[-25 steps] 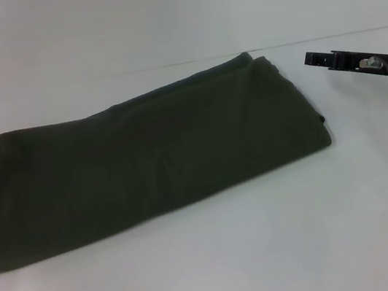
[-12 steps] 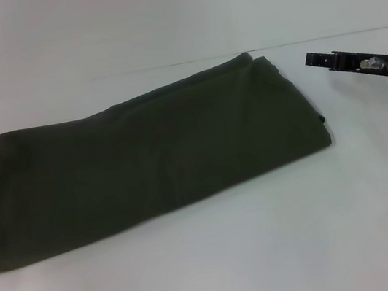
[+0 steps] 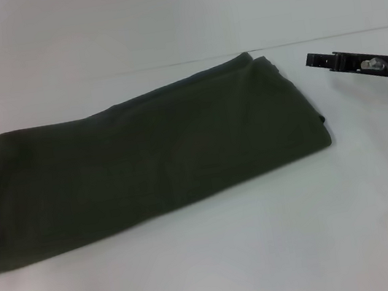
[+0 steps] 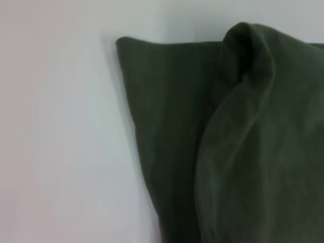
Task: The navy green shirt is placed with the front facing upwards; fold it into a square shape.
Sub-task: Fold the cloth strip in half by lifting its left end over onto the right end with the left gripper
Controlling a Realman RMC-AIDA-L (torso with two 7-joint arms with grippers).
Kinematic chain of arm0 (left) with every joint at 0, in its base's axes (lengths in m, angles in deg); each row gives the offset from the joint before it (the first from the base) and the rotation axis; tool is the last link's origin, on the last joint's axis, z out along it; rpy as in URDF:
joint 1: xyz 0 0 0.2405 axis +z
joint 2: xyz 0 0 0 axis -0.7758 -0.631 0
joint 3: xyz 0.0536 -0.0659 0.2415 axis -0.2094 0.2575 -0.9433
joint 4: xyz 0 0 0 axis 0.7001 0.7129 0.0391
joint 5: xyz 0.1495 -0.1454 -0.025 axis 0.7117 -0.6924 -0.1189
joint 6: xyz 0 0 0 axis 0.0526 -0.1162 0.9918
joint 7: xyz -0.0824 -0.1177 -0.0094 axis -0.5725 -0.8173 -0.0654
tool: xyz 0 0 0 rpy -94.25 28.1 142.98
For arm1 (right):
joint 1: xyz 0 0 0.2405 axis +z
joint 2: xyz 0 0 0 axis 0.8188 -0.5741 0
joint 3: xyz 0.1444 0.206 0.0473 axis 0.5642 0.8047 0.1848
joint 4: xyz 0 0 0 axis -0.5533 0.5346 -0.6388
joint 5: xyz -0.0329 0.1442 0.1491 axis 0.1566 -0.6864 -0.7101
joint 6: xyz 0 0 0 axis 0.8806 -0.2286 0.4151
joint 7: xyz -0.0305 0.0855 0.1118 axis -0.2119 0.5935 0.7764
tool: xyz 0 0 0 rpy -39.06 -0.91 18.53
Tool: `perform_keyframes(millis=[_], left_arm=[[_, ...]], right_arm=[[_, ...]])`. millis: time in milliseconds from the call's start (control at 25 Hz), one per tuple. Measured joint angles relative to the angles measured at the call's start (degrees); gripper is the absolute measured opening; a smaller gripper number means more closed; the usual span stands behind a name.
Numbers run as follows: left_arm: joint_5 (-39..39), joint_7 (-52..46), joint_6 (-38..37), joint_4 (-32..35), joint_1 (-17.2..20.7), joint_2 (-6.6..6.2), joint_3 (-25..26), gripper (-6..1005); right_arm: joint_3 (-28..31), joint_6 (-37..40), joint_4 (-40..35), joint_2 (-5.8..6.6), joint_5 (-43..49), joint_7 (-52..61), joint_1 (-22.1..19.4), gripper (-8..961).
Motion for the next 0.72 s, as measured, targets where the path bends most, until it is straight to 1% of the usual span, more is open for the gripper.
perform_keyframes(millis=[40,120,720], left_arm=[[1.24,-0.27,0.45,-0.37,-0.36,0.25,-0.10,867],[1.91,-0.42,0.88,-0.91,-0.70,0.33,-0.35,868],[2.40,-1.24,2.97,-1.20,-0.93,0.42,-0.67,863]], right_arm=[[0.00,0.00,0.00,0.00,0.00,0.00,-0.05,777],[0.00,0.01,0.00,0.00,0.00,0.00,-0.07,777],[-0.08,0.02,0.00,0.00,0.00,0.00,-0.22,777]])
